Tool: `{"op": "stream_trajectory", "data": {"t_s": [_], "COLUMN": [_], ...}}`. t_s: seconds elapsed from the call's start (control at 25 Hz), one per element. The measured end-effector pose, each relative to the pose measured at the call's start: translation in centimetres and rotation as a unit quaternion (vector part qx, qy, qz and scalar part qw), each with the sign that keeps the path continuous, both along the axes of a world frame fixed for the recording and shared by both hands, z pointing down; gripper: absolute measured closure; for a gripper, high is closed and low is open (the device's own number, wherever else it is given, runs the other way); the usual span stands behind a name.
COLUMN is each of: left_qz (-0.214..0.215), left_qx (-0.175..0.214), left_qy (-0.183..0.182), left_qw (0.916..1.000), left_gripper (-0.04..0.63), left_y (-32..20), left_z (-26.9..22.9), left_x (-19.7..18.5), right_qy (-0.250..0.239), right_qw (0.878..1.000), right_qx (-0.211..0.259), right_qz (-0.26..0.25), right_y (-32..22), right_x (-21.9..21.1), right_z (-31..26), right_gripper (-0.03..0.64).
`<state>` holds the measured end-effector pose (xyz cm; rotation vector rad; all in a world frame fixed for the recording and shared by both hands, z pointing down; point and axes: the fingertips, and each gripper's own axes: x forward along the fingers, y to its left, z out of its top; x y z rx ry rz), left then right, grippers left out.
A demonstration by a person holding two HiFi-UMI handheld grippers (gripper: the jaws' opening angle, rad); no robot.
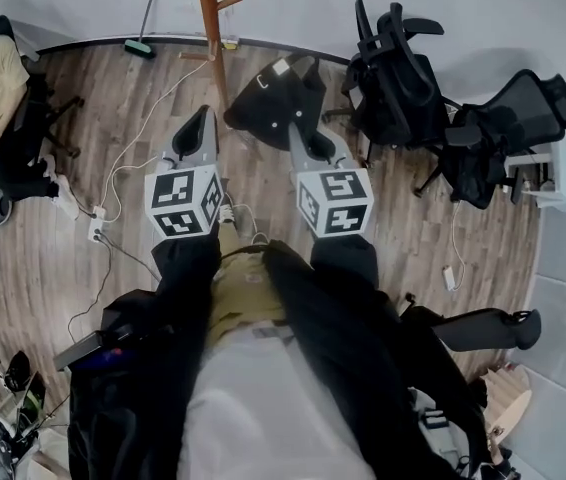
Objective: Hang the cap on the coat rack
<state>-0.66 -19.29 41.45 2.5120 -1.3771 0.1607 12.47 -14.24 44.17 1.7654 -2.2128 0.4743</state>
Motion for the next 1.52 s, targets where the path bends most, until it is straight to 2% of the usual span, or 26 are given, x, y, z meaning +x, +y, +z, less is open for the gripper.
{"op": "stream_trajectory", "data": {"t_s": [0.4, 0.8, 0.96, 1.08, 1.2, 1.32, 1.52], "left_qz": [0.025, 0.039, 0.035, 0.028, 0.014, -0.010, -0.026], "left_qx": [-0.022, -0.013, -0.005, -0.005, 0.005, 0.020, 0.025], "left_qy": [0.012, 0.017, 0.020, 0.016, 0.016, 0.016, 0.014], "left_qw": [0.9994, 0.9990, 0.9992, 0.9995, 0.9998, 0.9996, 0.9993], "left_gripper": [0.595, 0.595, 0.595, 0.595, 0.595, 0.595, 0.595], "left_y": [-10.6, -10.9, -11.6, -13.9, -15.9, -17.4, -17.3], "left_z": [1.0, 0.9, 0.1, -0.3, -0.9, -2.2, -3.0], "left_x": [-2.5, -2.1, -1.9, -0.3, 0.9, 0.5, -0.9], "right_qy": [0.039, 0.057, 0.068, 0.063, 0.042, 0.026, 0.022], "right_qw": [0.998, 0.998, 0.998, 0.998, 0.998, 0.997, 0.990], "right_qx": [-0.040, -0.030, -0.014, -0.017, -0.032, -0.046, -0.079], "right_qz": [0.022, 0.029, 0.010, -0.008, -0.032, -0.060, -0.112], "right_y": [-11.5, -11.6, -12.6, -15.3, -17.8, -19.5, -19.6], "right_x": [-0.9, -1.3, -1.9, -0.7, 0.7, 1.0, -1.2], "right_z": [2.0, 2.0, 0.9, 0.9, 1.7, 2.2, 3.7], "right_gripper": [0.603, 0.603, 0.603, 0.603, 0.601, 0.601, 0.600]}}
